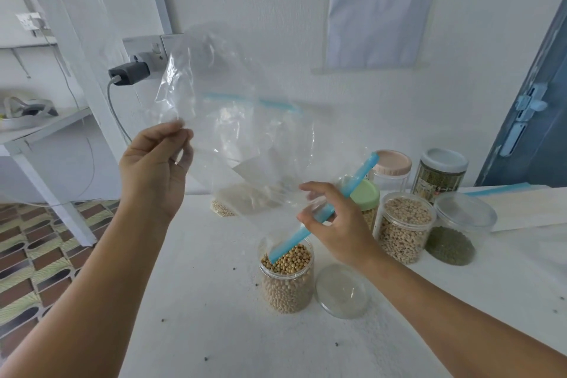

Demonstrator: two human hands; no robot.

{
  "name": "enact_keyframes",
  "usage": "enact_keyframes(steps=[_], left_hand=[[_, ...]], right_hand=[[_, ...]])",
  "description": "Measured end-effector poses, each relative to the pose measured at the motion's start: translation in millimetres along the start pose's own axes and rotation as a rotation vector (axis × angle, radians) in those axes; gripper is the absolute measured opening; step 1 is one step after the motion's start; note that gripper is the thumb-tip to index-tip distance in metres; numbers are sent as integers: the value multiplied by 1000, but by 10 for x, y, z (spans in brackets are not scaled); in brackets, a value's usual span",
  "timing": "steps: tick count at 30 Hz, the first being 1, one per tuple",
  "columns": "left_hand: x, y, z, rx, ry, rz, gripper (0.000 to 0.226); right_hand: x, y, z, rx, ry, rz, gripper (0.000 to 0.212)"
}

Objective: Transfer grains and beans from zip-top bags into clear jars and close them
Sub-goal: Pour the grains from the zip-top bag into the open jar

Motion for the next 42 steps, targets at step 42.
enact_keyframes(steps=[42], left_hand=[[77,-117,-80,-17,6,-42,48]], right_hand=[[14,-49,112,-14,-182,27,34]])
Point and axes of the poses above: each hand's wrist, its own y-axis towards the middle knuckle, its own x-axis out of the palm, z = x × y, the point moved 5 cm from there along y, towards the middle knuckle, and after that the axes turned 8 degrees about -z, right-handed, at the moved point
